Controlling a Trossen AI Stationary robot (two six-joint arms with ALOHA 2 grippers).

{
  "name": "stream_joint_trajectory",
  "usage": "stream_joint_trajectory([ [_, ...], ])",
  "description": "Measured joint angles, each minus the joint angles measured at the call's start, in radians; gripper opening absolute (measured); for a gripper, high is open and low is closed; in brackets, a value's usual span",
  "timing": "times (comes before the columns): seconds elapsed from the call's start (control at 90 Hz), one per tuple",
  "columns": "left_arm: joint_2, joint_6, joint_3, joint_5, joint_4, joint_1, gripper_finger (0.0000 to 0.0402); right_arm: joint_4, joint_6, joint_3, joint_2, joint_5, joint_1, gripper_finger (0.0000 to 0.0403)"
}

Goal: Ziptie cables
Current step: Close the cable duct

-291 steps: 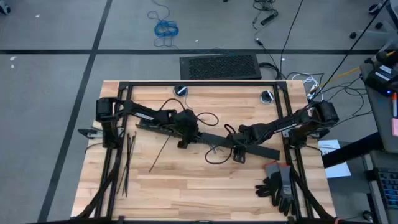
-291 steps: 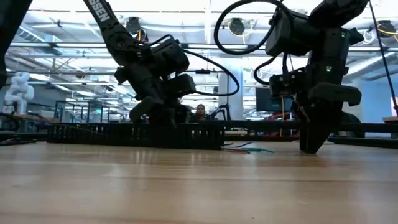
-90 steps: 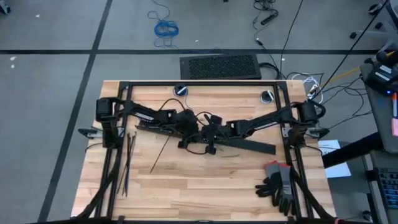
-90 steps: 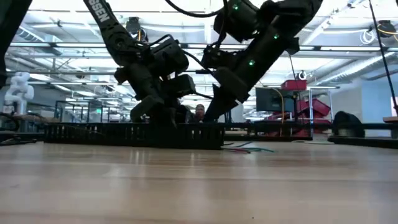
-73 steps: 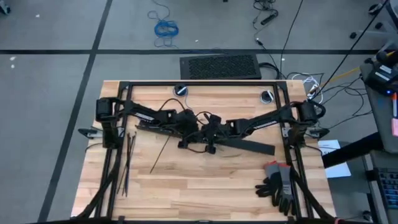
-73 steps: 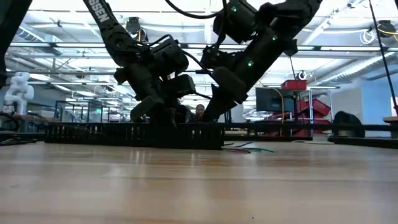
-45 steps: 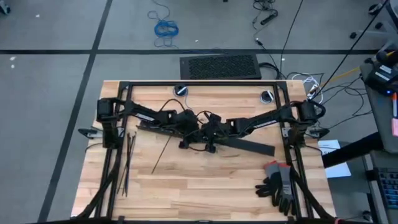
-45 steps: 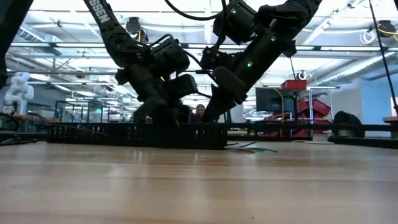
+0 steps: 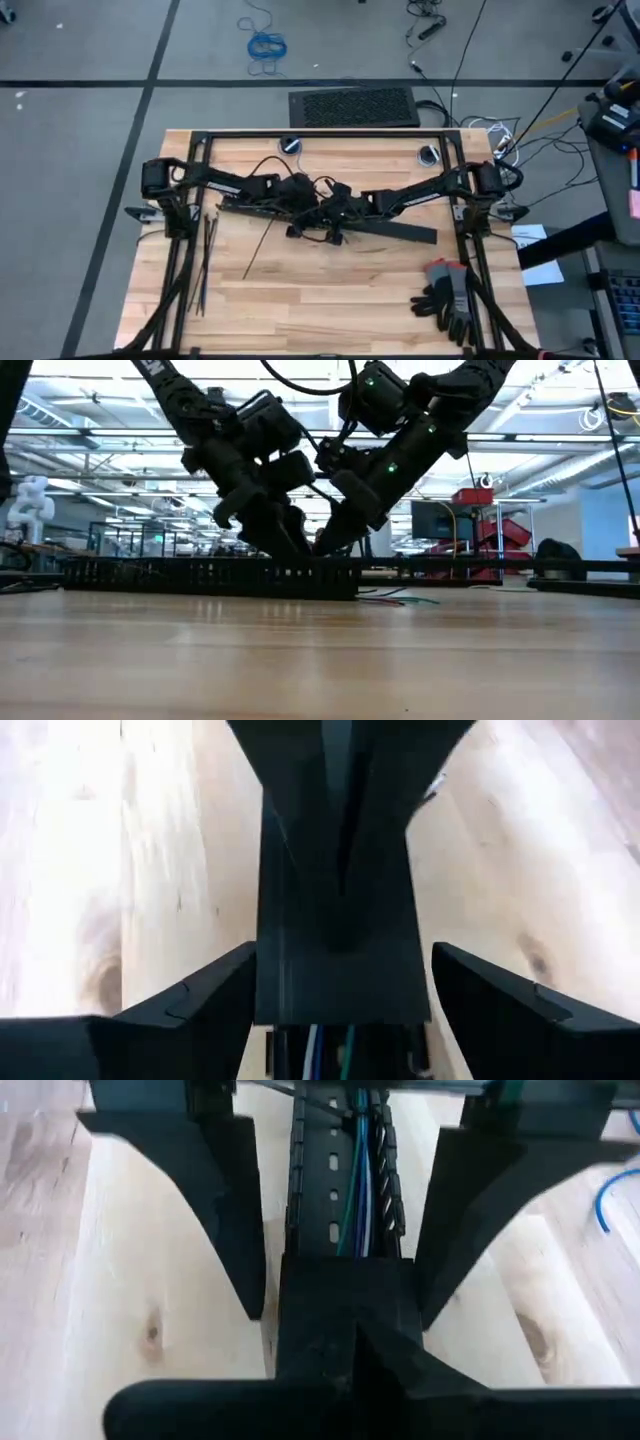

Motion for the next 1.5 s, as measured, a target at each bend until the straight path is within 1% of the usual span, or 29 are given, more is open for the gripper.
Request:
stream_joint_trajectory([
  [0.222,-0.02,-0.006,0.002,-0.062,-0.187,-0.004,0.029,0.015,-0.004,-0.001,0.002,-0.004,0.0,0.0],
  [0.378,-0.02,-0.056,-0.001,-0.073,-0.245,-0.004,0.029,0.016,-0.002,-0.001,0.002,-0.004,0.0,0.0],
  [0.522,-0.02,-0.126,-0.007,-0.168,-0.323,-0.005,0.029,0.016,0.001,-0.001,0.002,-0.003,0.0,0.0],
  [0.589,-0.022,-0.159,-0.024,-0.193,-0.311,-0.005,0.029,0.015,0.001,-0.001,0.002,-0.003,0.0,0.0],
  [0.7,-0.024,-0.185,-0.043,-0.199,-0.297,-0.005,0.029,0.015,0.001,-0.001,0.002,-0.002,0.0,0.0],
  [0.767,-0.025,-0.185,-0.059,-0.199,-0.255,-0.005,0.0287,0.022,0.001,-0.002,0.003,-0.003,0.0,0.0],
  [0.878,-0.023,-0.18,-0.075,-0.186,-0.182,-0.008,0.0265,0.045,0.001,-0.004,0.004,-0.001,-0.003,0.0],
  [0.978,-0.022,-0.167,-0.075,-0.186,-0.167,-0.012,0.0239,0.049,0.001,-0.005,0.005,0.0,-0.011,0.0],
  [1.044,-0.02,-0.164,-0.075,-0.186,-0.155,-0.012,0.023,0.052,0.001,-0.007,0.005,-0.003,-0.019,0.0],
  [1.322,0.029,-0.156,-0.075,-0.187,-0.088,-0.011,0.0232,0.075,-0.009,-0.007,0.005,-0.007,-0.035,0.0],
  [1.5,0.045,-0.152,-0.073,-0.187,-0.078,-0.011,0.0232,0.063,-0.018,-0.006,-0.002,0.002,-0.034,0.0],
])
